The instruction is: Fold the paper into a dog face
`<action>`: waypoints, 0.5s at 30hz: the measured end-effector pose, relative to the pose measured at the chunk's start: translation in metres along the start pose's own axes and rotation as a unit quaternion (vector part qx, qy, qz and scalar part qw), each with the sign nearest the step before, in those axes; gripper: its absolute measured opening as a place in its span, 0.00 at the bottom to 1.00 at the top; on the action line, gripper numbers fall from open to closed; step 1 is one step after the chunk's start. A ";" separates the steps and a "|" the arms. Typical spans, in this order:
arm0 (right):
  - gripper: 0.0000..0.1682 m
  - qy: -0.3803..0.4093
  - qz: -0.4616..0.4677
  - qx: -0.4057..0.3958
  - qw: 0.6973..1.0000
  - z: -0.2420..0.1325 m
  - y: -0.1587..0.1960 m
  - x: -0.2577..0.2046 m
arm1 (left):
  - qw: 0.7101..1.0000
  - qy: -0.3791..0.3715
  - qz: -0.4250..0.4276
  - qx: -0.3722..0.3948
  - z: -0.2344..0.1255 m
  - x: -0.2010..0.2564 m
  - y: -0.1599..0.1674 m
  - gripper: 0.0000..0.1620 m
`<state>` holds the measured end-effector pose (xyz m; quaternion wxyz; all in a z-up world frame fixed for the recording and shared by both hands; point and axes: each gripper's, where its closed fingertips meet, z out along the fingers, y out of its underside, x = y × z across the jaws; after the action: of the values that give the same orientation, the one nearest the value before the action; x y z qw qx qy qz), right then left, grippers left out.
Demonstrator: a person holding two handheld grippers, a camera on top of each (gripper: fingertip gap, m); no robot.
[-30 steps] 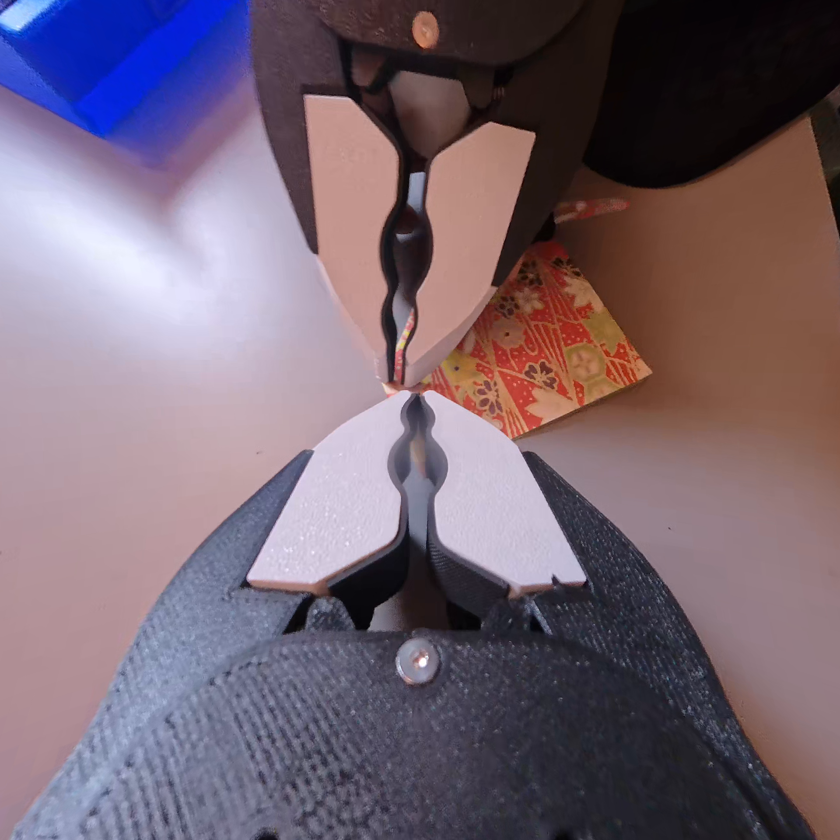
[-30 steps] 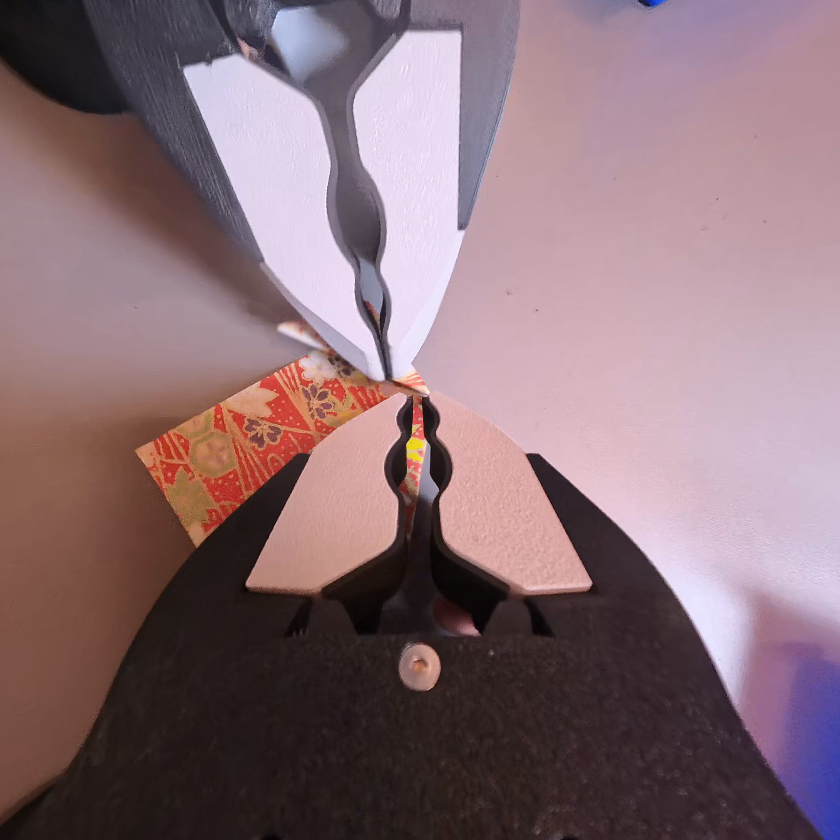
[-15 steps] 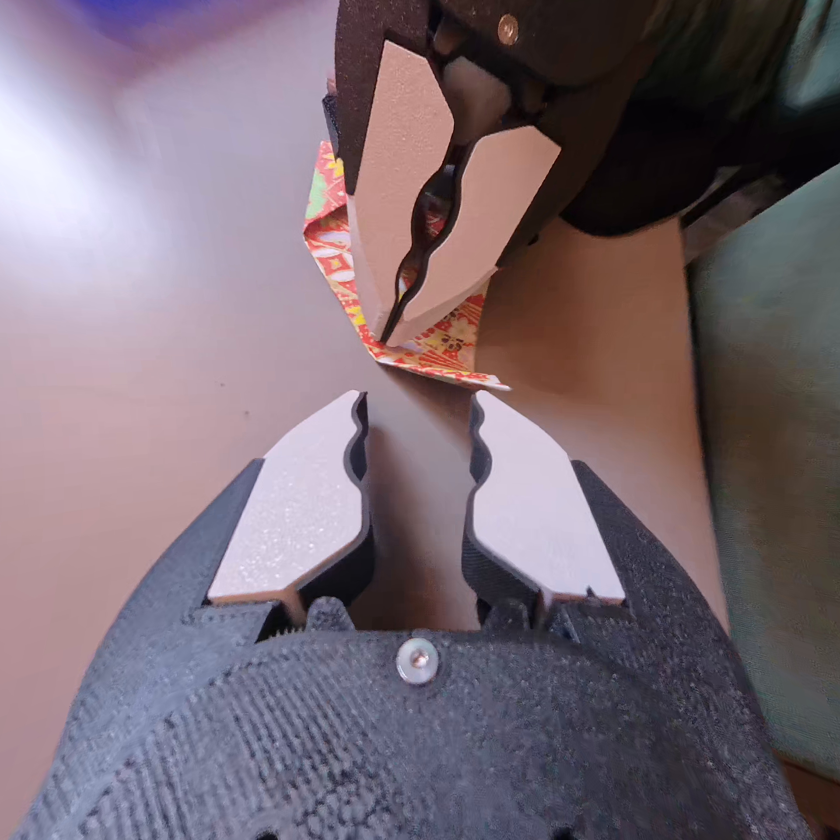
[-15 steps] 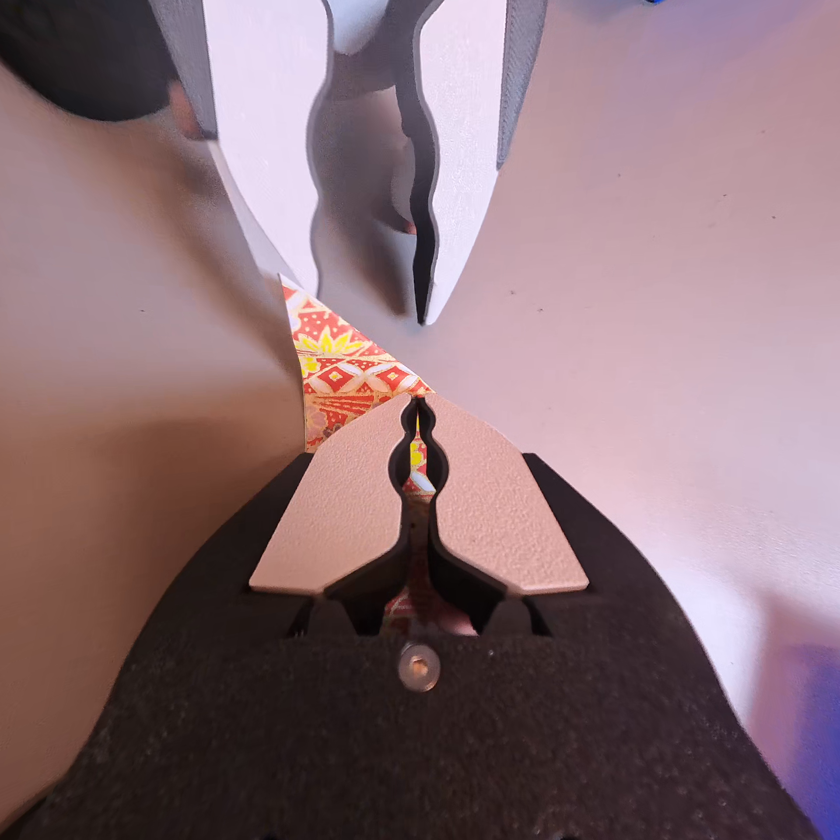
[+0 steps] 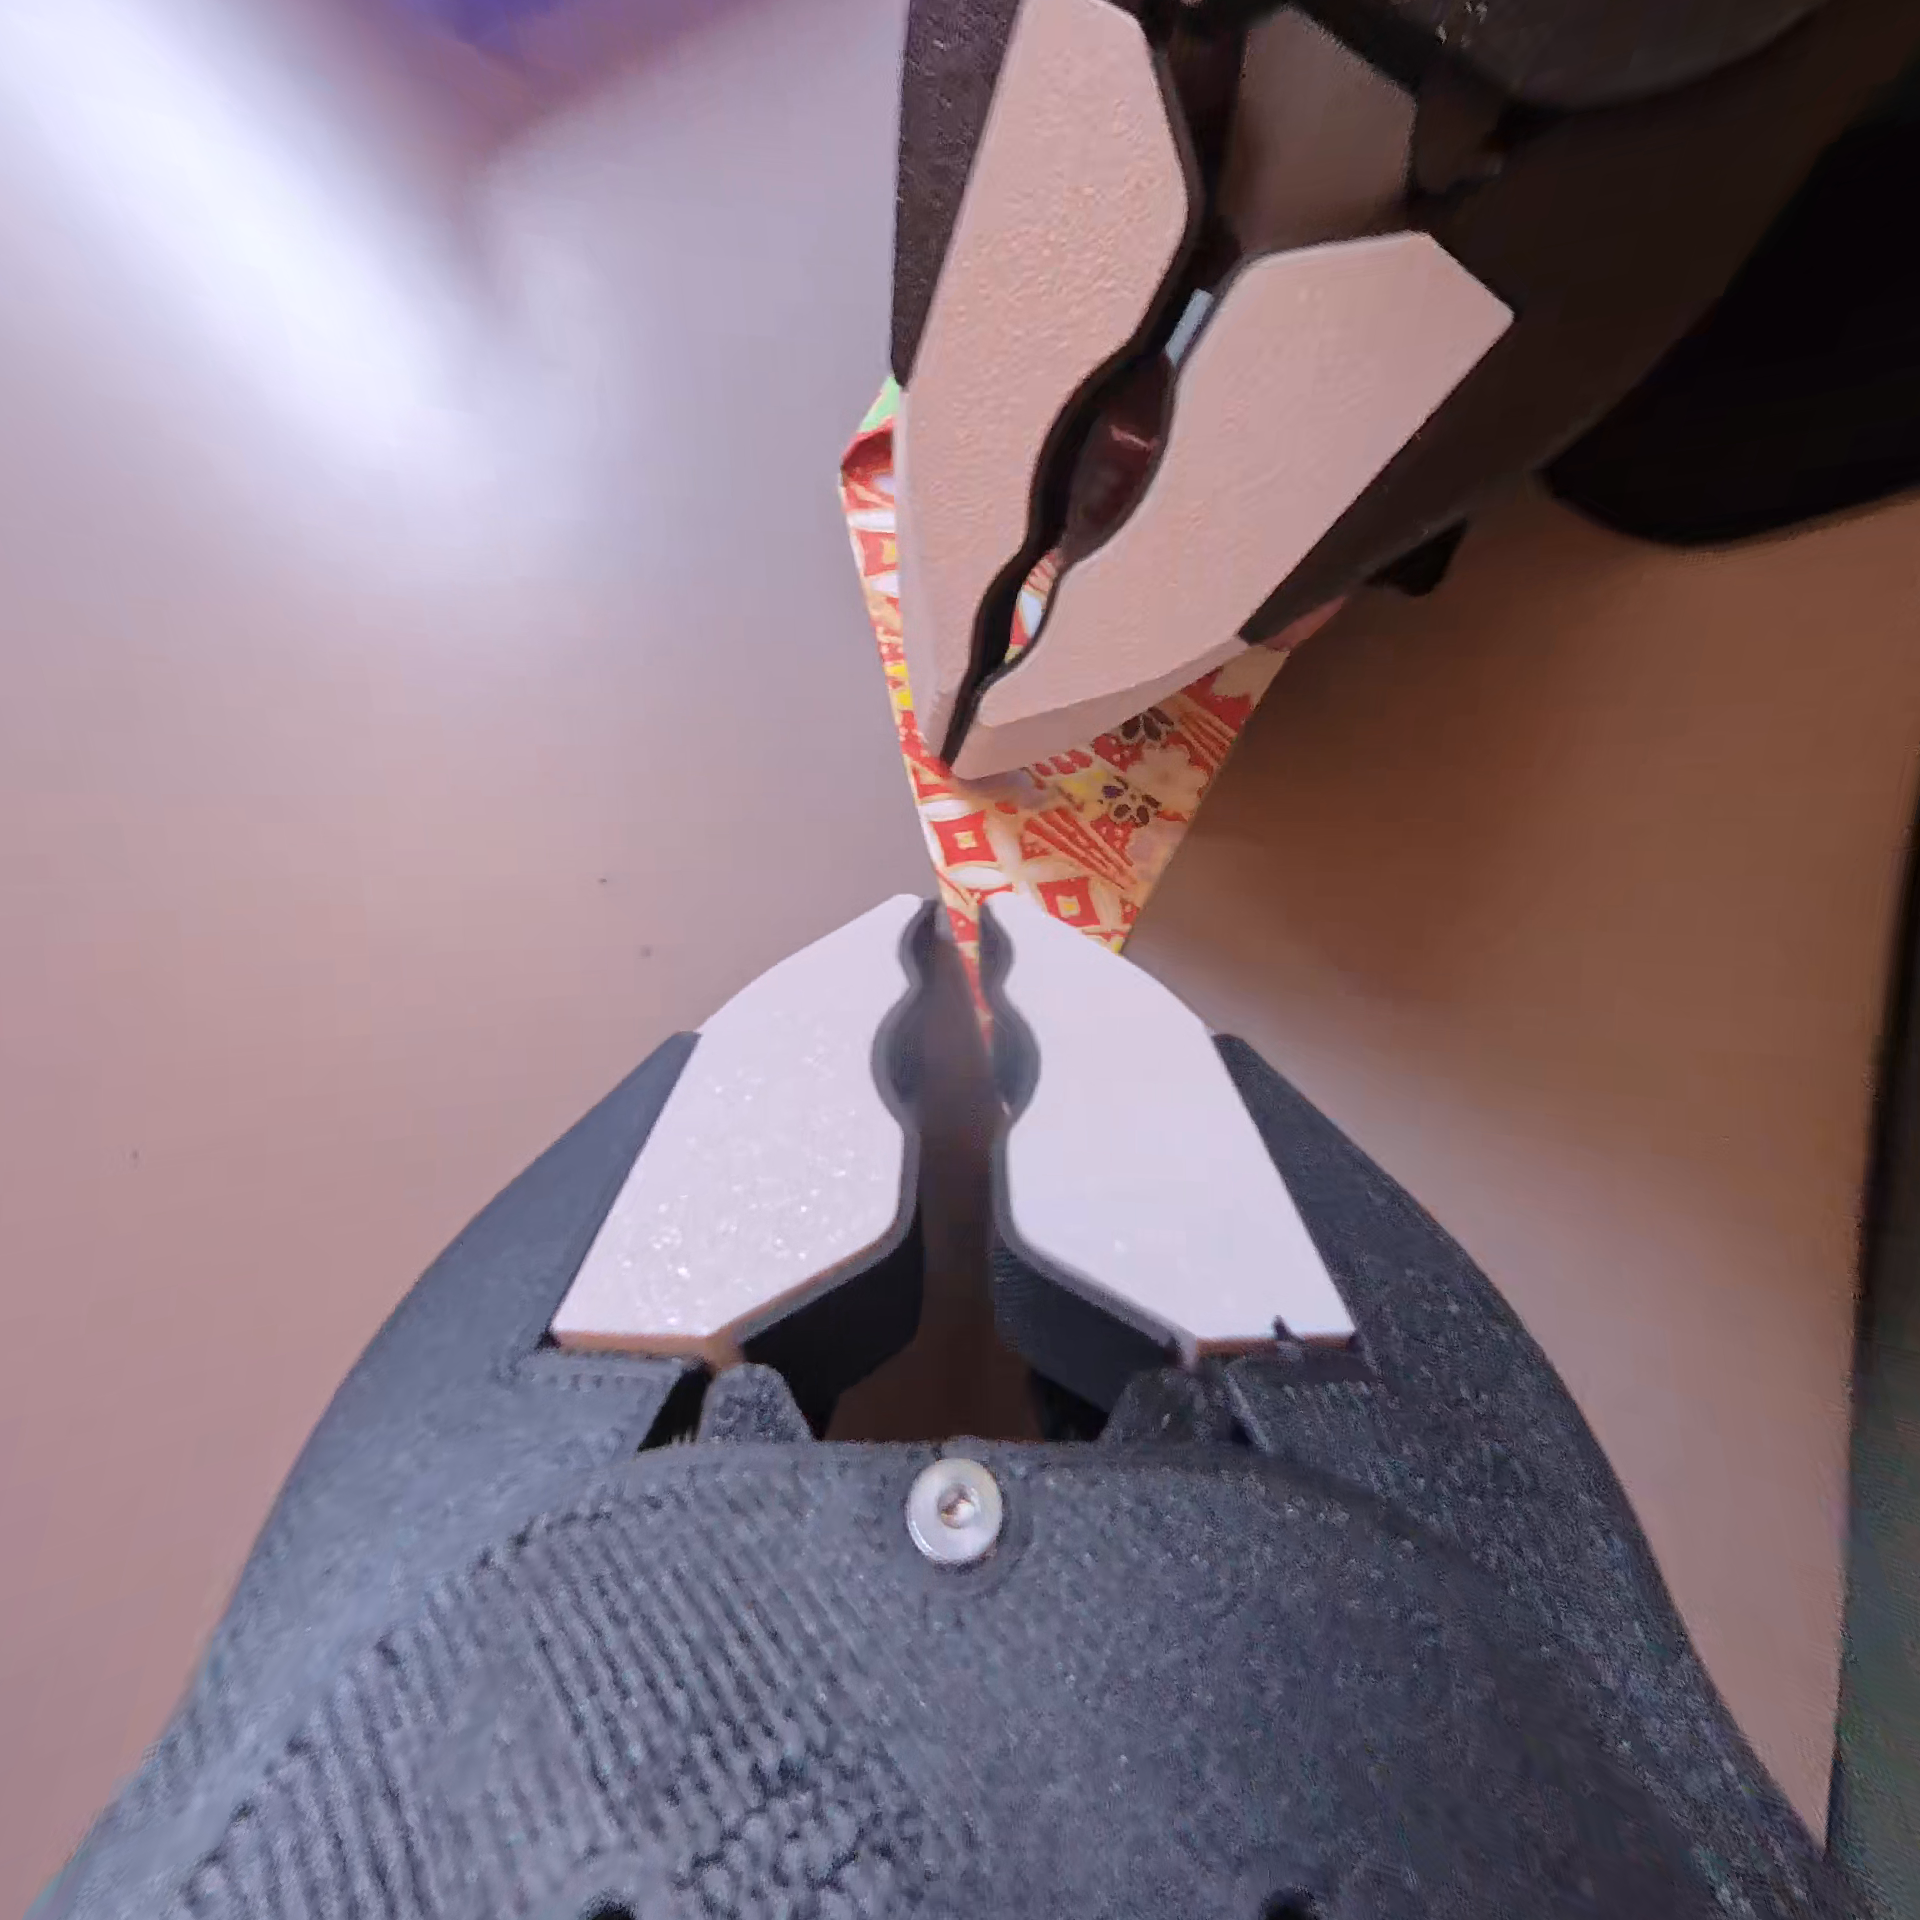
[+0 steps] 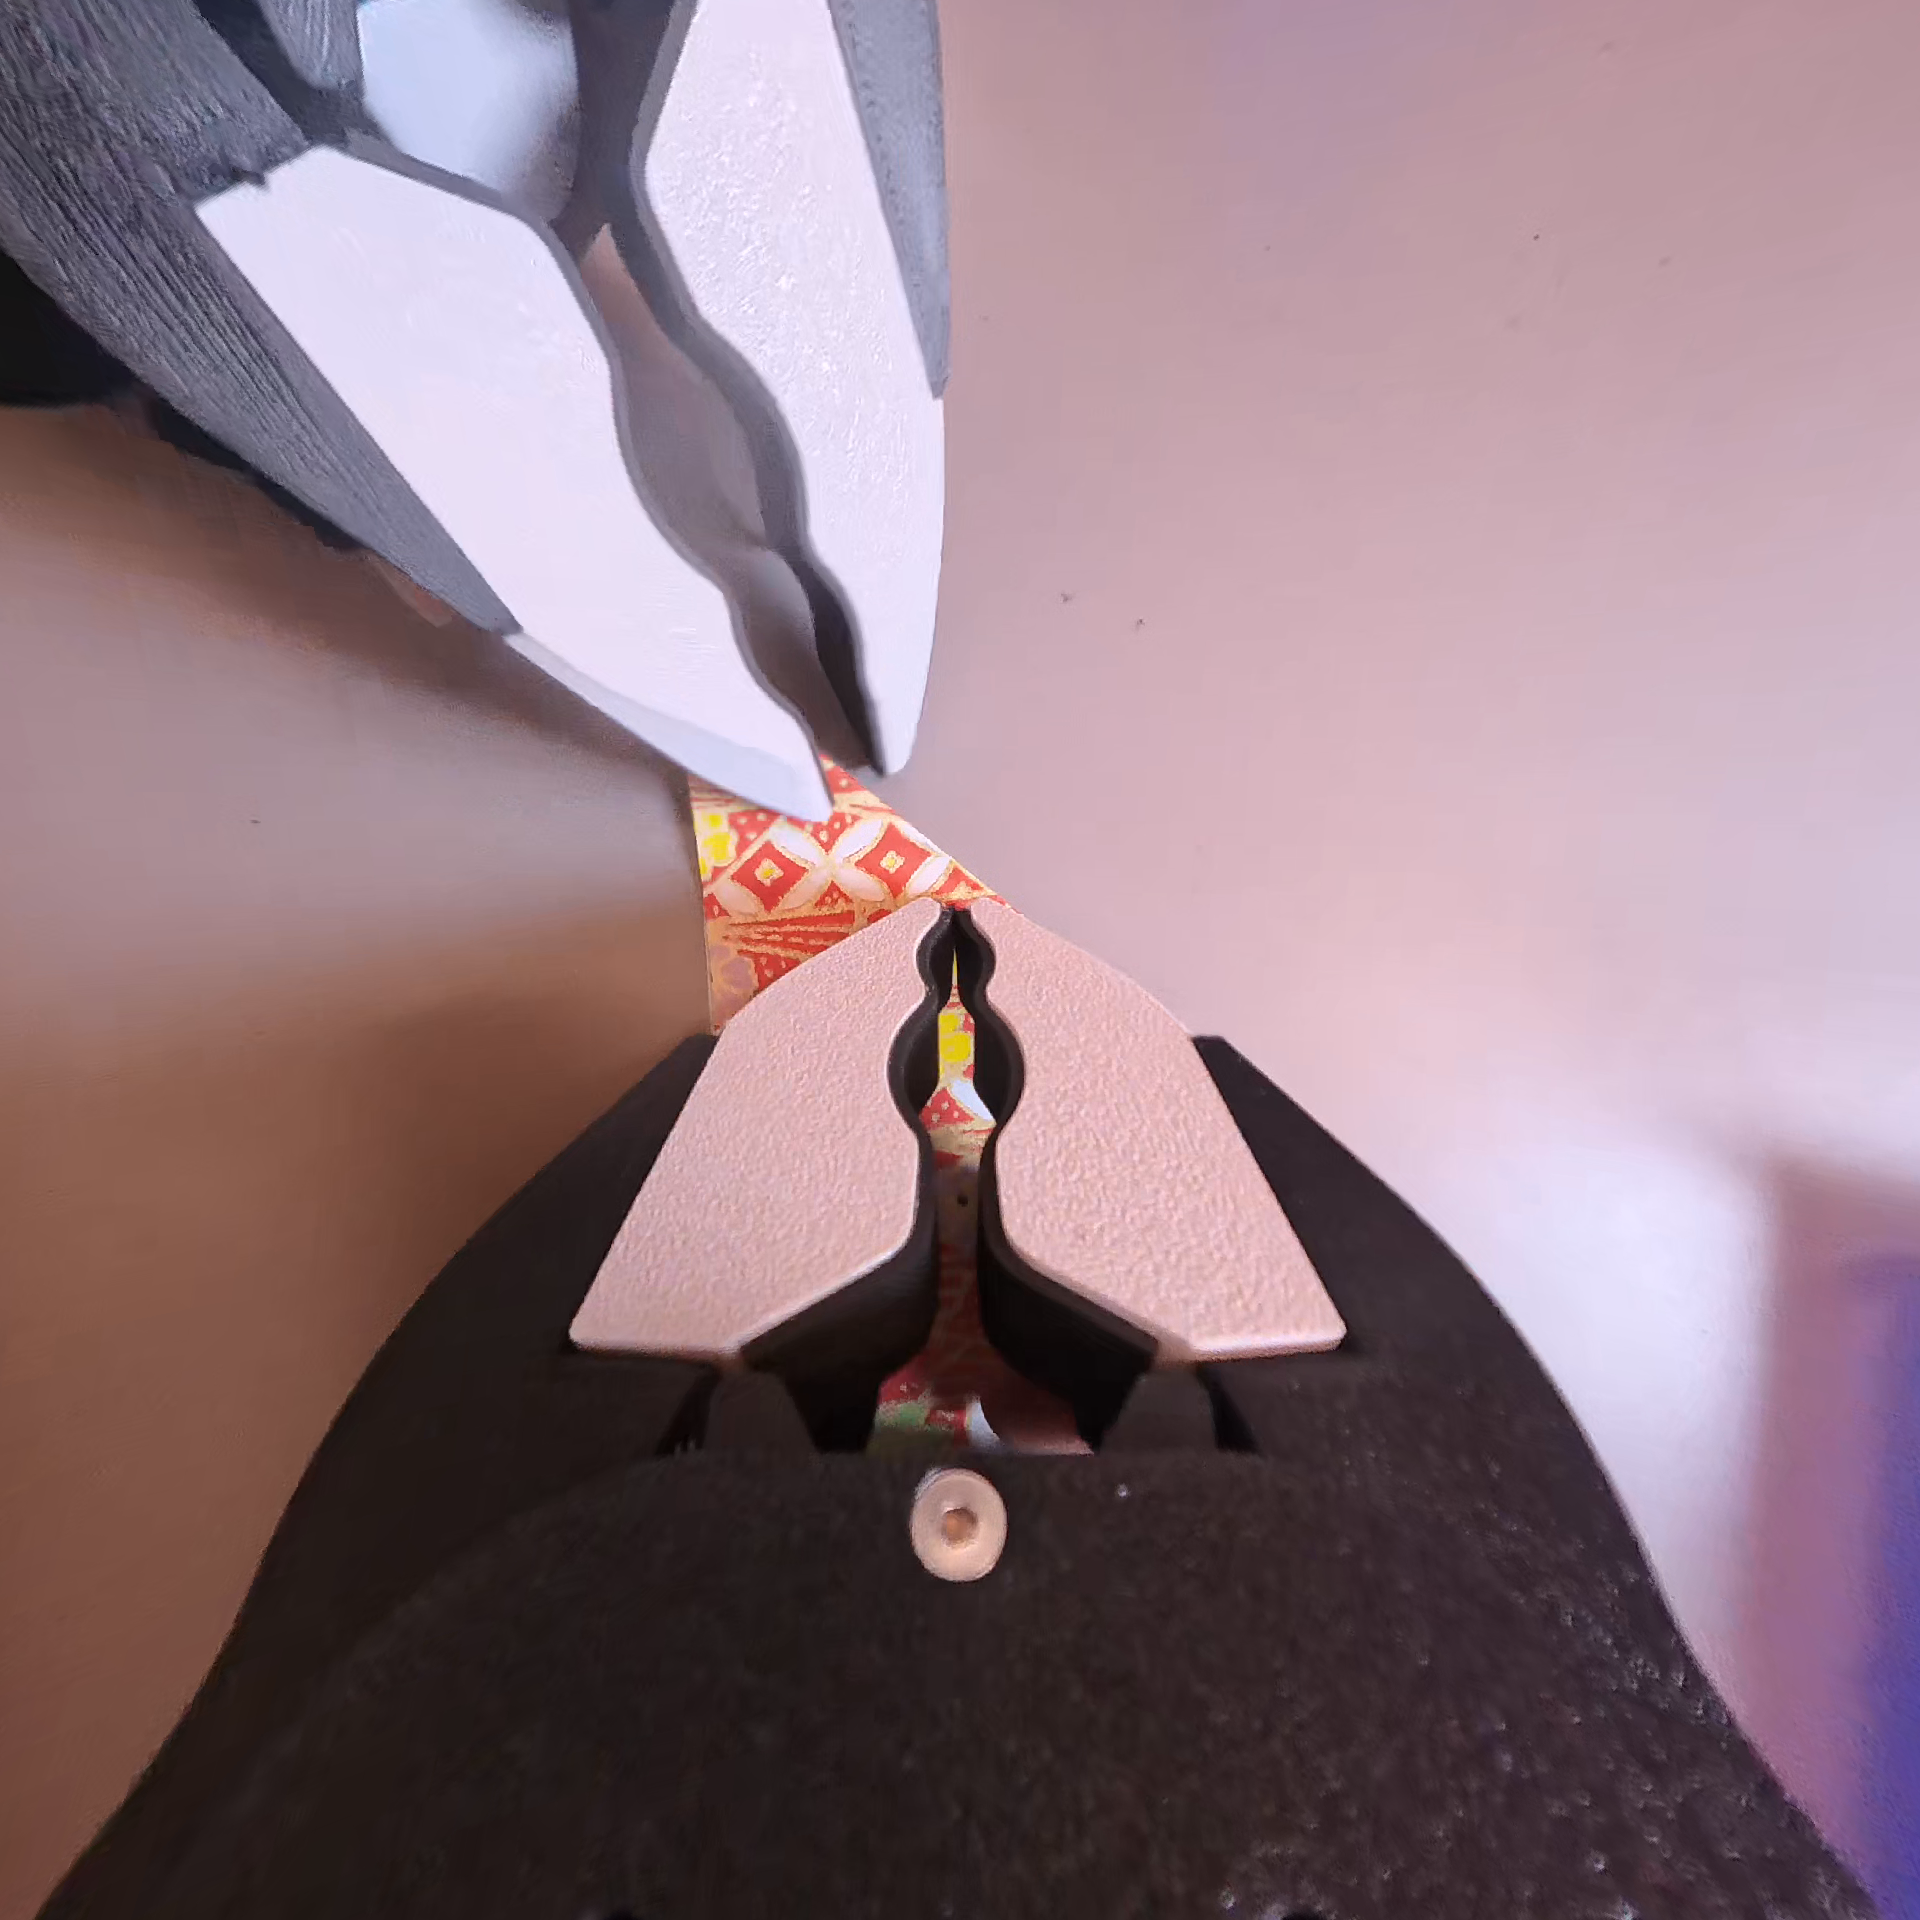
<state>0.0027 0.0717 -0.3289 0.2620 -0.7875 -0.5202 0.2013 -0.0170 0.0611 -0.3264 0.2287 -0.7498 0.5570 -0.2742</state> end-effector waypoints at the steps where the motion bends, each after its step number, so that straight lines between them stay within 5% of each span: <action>1: 0.00 -0.001 0.001 -0.003 1.000 0.000 0.001 -0.001 | 1.000 0.003 0.012 -0.005 0.001 0.002 0.001 0.01; 9: 0.01 -0.013 0.008 -0.013 1.000 -0.003 0.004 0.001 | 1.000 0.027 0.000 0.014 -0.011 -0.001 -0.002 0.01; 12: 0.00 -0.005 0.017 -0.011 1.000 -0.003 0.004 0.004 | 0.996 0.085 -0.039 -0.012 -0.015 0.011 0.011 0.28; 15: 0.00 0.001 0.029 -0.008 1.000 -0.003 0.003 0.009 | 0.993 0.107 -0.052 -0.003 -0.017 0.016 0.009 0.26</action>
<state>0.0102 0.0778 -0.3289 0.2505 -0.8047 -0.4982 0.2037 -0.0309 0.0424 -0.3176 0.1510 -0.7449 0.5391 -0.3629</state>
